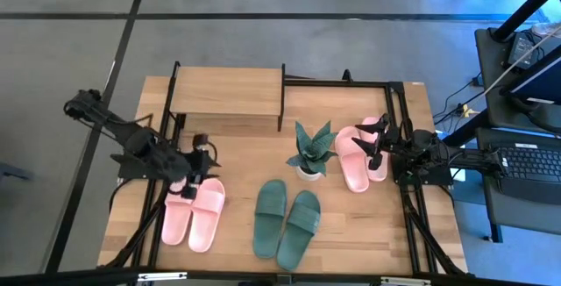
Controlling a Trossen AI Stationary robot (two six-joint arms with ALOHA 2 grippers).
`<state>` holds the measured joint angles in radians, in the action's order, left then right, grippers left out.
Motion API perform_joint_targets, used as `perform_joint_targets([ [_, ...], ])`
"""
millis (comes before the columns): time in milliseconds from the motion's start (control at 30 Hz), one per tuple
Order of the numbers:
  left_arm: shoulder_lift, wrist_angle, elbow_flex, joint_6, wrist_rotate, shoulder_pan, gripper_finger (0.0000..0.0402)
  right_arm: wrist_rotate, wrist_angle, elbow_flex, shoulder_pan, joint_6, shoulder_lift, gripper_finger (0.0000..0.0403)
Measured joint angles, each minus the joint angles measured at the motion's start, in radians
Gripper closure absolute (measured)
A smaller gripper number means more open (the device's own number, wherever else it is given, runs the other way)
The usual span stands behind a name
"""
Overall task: Pick and place slides into the shelf
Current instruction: Put the pink slipper under the shelf
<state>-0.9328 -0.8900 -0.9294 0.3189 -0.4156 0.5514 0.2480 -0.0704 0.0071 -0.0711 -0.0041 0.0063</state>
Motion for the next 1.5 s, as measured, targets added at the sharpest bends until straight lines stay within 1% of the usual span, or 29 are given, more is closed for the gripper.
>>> perform_joint_targets([
  [100, -0.063, -0.126, -0.05, 0.206, -0.001, 0.039, 0.0297, 0.0, 0.0, 0.0, 0.0, 0.001, 0.0, 0.0182],
  [167, -0.092, -0.18, -0.068, 0.336, 0.021, 0.064, 0.0307, 0.0, 0.0, 0.0, 0.0, -0.001, 0.0, 0.0182],
  [333, -0.128, -0.149, -0.075, 0.502, 0.123, 0.108, 0.0325, 0.0, 0.0, 0.0, 0.0, -0.003, 0.0, 0.0182],
  [400, -0.134, -0.131, -0.075, 0.578, 0.144, 0.114, 0.0328, 0.0, 0.0, 0.0, 0.0, -0.003, 0.0, 0.0182],
  [467, -0.135, -0.116, -0.075, 0.617, 0.145, 0.116, 0.0331, 0.0, 0.0, 0.0, 0.0, -0.005, 0.0, 0.0182],
  [667, -0.135, -0.077, -0.075, 0.649, 0.146, 0.115, 0.0329, -0.001, 0.002, 0.0, 0.0, -0.007, 0.0, 0.0182],
  [800, -0.135, -0.07, -0.075, 0.66, 0.138, 0.115, 0.0319, -0.001, 0.002, 0.0, 0.0, -0.007, 0.0, 0.0182],
  [933, -0.135, -0.041, -0.075, 0.608, 0.139, 0.115, 0.0301, -0.001, 0.002, 0.0, 0.0, -0.007, 0.0, 0.0182],
  [1033, -0.135, -0.038, -0.075, 0.547, 0.161, 0.115, 0.0292, -0.001, 0.002, 0.0, 0.0, -0.004, 0.0, 0.0182],
  [1067, -0.135, -0.038, -0.075, 0.549, 0.163, 0.115, 0.029, -0.001, 0.002, 0.0, 0.0, -0.003, 0.0, 0.0182],
  [1133, -0.135, -0.038, -0.075, 0.605, 0.165, 0.115, 0.0285, -0.001, 0.002, 0.0, 0.0, -0.003, 0.0, 0.0182],
  [1200, -0.135, -0.04, -0.075, 0.636, 0.197, 0.115, 0.0278, -0.001, 0.002, 0.0, 0.0, -0.004, 0.0, 0.0182],
  [1267, -0.135, -0.04, -0.075, 0.639, 0.223, 0.115, 0.0266, -0.001, 0.002, 0.0, 0.0, -0.006, 0.0, 0.0182],
  [1400, -0.135, -0.041, -0.075, 0.637, 0.227, 0.115, 0.0232, -0.001, 0.001, 0.0, 0.0, -0.026, 0.0, 0.0182],
  [1500, -0.135, -0.044, -0.075, 0.58, 0.212, 0.115, 0.0205, -0.001, 0.001, 0.0, 0.0, -0.026, 0.0, 0.0182],
])
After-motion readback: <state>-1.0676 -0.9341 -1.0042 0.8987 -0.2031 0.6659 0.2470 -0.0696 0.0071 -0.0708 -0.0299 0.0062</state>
